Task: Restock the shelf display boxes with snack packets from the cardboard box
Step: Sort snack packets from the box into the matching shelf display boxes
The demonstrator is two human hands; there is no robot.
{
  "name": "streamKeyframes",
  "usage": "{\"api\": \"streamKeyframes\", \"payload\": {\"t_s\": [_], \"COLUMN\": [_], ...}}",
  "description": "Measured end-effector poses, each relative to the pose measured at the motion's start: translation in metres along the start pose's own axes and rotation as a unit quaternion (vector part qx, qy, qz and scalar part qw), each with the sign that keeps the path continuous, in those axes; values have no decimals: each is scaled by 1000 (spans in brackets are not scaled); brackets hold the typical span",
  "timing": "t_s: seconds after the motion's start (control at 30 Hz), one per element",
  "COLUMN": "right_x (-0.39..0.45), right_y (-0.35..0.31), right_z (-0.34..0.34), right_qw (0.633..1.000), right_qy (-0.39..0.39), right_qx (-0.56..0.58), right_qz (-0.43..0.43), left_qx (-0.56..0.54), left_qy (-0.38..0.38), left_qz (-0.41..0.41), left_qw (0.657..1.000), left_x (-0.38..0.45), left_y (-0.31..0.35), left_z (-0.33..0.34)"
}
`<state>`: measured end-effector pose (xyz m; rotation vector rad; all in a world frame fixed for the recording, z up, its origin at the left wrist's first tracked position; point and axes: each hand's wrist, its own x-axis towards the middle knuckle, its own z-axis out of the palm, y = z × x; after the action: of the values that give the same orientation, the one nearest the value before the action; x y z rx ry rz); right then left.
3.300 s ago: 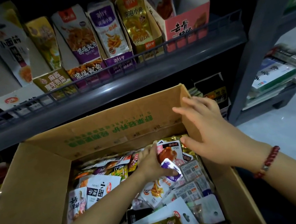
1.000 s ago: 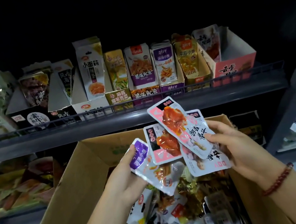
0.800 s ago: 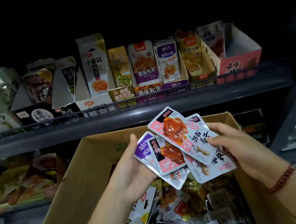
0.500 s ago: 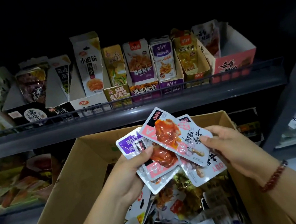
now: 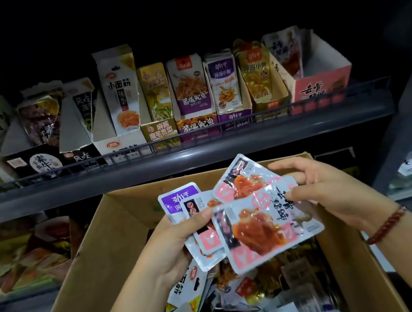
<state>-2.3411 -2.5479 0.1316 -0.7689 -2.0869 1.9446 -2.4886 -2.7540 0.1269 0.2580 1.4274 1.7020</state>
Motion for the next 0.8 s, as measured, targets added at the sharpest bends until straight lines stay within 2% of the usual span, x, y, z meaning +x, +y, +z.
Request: {"api": "streamKeyframes", "payload": {"t_s": [0.13, 0.3, 0.43, 0.7, 0.8], "right_x": [5, 9, 10, 5, 7], "right_y": [-2, 2, 6, -2, -2], "right_z": [4, 8, 17, 7, 2], "right_qw": [1000, 997, 993, 1000, 1000], "right_qy": [-20, 64, 100, 4, -18], "right_qx": [0, -37, -43, 21, 5], "right_qz": [3, -29, -44, -7, 8], "left_qx": [19, 3, 48, 12, 20], "left_qy": [-17, -68, -43, 35, 39], "left_qz": [-2, -12, -12, 15, 19], "left_qw": [1000, 998, 998, 999, 999], "left_x": [0, 2, 1, 6, 6], "left_y": [-2, -3, -9, -10, -10], "left_z": [1, -2, 4, -1, -1]}}
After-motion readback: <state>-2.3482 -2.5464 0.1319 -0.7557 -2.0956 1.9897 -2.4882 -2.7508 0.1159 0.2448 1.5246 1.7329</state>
